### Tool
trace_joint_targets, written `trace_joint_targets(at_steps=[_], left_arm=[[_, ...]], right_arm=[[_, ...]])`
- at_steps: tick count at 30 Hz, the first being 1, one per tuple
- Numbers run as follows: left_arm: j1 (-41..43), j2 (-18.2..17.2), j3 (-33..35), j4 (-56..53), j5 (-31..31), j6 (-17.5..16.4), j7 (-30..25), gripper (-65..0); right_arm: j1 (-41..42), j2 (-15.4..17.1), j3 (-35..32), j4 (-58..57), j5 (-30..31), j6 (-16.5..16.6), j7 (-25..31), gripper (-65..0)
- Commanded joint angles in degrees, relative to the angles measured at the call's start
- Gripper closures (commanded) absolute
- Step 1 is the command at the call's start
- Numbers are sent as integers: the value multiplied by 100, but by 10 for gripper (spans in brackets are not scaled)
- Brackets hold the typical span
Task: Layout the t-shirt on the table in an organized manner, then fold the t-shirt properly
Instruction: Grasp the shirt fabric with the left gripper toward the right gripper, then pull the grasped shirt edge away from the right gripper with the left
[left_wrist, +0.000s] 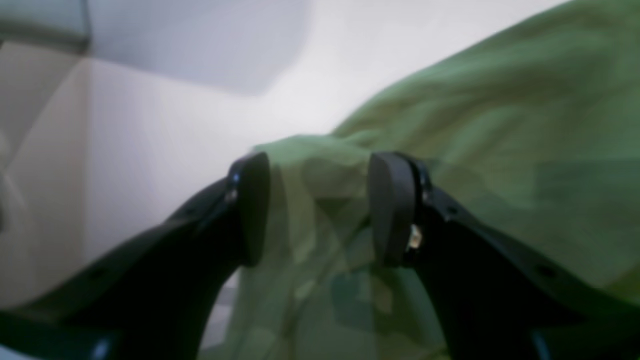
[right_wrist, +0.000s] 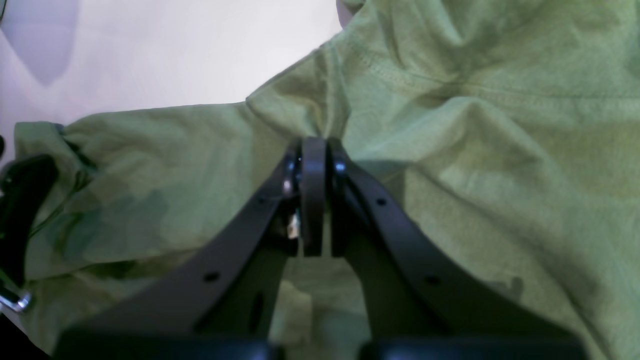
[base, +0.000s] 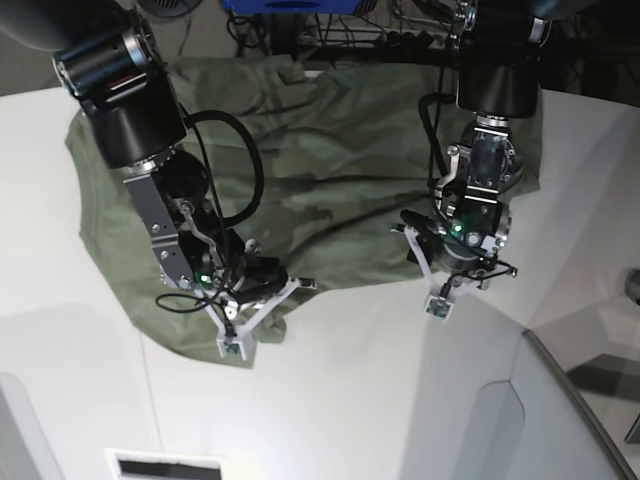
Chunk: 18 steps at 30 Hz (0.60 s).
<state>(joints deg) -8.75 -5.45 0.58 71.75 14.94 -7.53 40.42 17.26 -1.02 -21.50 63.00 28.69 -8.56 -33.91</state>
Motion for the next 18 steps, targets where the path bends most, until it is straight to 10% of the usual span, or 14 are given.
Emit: trace_joint_targets(at_steps=[1, 18], left_arm=[[-184, 5, -1, 12, 49, 36, -73, -306], [-360, 22, -1, -586, 110, 36, -100, -304]], right_arm=[[169, -26, 9, 104, 46, 16, 99, 0], [169, -26, 9, 104, 46, 16, 99, 0]])
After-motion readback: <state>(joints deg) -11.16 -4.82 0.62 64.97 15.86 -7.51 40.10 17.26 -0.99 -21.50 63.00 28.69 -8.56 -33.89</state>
